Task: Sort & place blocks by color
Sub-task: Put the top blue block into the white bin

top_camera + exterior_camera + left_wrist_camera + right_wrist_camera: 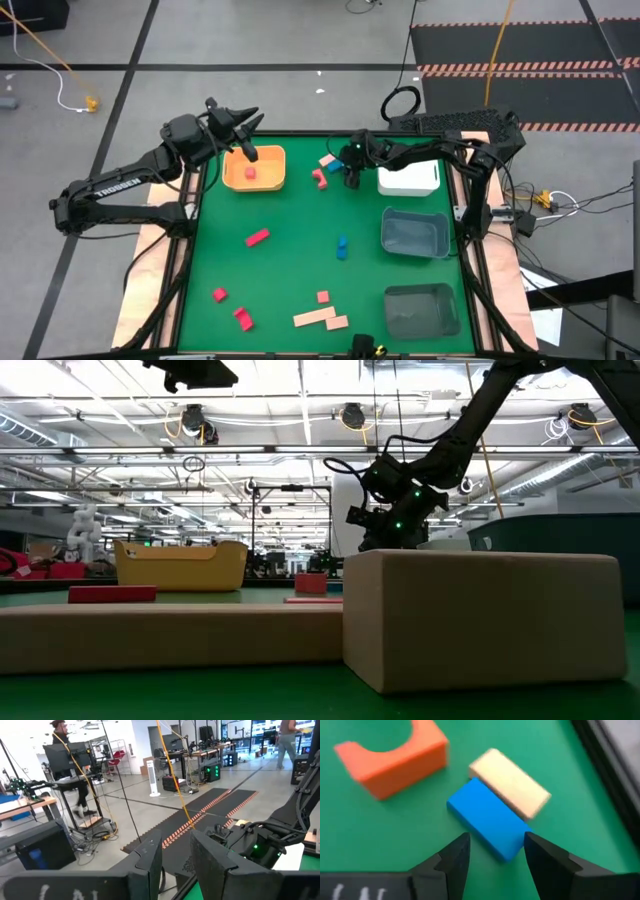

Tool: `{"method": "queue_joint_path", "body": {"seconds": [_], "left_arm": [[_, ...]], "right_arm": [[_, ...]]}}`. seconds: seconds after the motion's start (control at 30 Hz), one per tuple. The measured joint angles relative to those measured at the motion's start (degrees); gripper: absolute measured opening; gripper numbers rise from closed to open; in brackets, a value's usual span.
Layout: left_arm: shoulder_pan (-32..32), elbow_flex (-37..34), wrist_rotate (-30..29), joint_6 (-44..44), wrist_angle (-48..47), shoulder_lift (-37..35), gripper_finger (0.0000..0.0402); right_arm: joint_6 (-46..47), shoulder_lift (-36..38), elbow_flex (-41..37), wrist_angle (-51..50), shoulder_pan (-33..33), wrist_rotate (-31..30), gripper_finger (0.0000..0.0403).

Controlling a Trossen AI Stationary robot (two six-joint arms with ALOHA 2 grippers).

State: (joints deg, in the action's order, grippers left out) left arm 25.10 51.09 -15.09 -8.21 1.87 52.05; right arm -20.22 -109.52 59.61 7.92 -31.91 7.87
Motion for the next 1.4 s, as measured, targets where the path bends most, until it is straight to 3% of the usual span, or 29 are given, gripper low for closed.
{"method": "queue_joint_path", "body": {"seconds": [0.6, 0.73, 0.87, 1.0, 1.13, 1.4], "left_arm": [[-0.7, 0.0, 0.0, 4.7, -0.5, 0.0, 0.0102], [-1.8, 0.0, 0.0, 4.5, -0.5, 0.0, 0.0102], [-2.6, 0.0, 0.0, 4.3, -0.5, 0.0, 0.0102], [-2.7, 0.0, 0.0, 4.3, -0.4, 0.0, 0.0102], [-2.7, 0.0, 0.0, 5.1, -0.4, 0.0, 0.0102], [-3.4, 0.0, 0.0, 7.3, -0.4, 0.0, 0.0102]], "right_arm": [[6.1, 1.2, 0.2, -12.4, 3.8, 0.8, 0.0175], [4.0, 5.3, -0.3, -14.4, 6.0, -5.4, 0.0175], [-2.3, 10.7, 0.0, -11.2, 7.2, -8.2, 0.0175], [-4.4, 11.2, -0.1, -4.4, 7.3, -2.0, 0.0175], [-6.0, 8.2, 0.1, 4.9, 7.3, -1.7, 0.0175], [-5.9, 0.0, 0.0, 8.6, 6.4, -2.2, 0.0175]]}}
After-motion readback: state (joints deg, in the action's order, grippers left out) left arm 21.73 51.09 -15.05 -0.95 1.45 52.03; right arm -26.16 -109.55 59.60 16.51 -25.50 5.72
